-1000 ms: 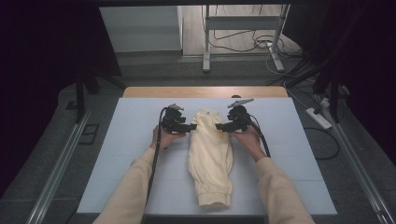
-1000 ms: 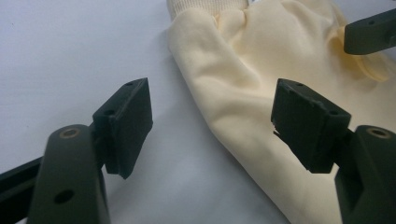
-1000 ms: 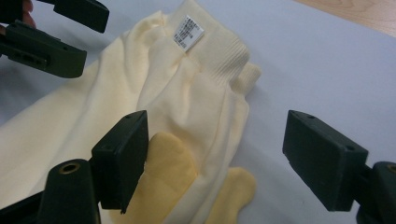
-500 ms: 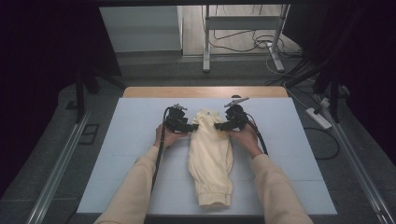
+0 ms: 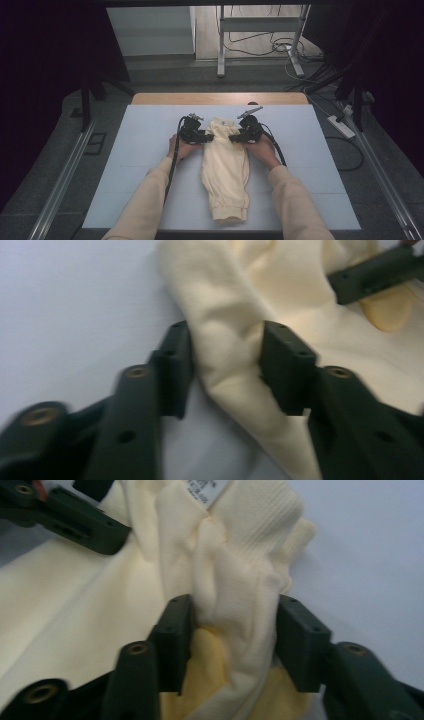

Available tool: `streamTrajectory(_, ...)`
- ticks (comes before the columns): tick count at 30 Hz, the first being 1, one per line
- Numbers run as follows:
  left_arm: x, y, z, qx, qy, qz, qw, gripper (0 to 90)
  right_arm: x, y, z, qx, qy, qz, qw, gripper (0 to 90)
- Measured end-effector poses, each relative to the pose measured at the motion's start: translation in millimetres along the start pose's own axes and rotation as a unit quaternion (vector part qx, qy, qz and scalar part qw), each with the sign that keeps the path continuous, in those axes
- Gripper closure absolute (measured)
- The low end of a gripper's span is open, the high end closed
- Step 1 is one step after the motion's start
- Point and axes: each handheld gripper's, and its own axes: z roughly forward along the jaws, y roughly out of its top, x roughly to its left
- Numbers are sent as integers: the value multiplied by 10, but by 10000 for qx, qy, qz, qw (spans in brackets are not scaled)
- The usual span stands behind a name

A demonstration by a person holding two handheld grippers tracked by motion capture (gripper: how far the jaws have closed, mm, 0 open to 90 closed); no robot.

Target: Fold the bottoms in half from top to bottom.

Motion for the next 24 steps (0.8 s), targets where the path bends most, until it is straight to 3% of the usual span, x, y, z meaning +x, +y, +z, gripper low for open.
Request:
streamTrajectory(2,-20,0,-6,53,-39,30,10000,701,16,0,-2,9,126,-5,9999,650)
streamTrajectory(6,-7,-14,-32,48,-140,20,9999,807,39,-1,-23,-4,137,-117,9998,728)
streamTrajectory(24,-110,52,-351,-567,-107,290,9979,823,92,83,-319,-563,151,-270,9979,744)
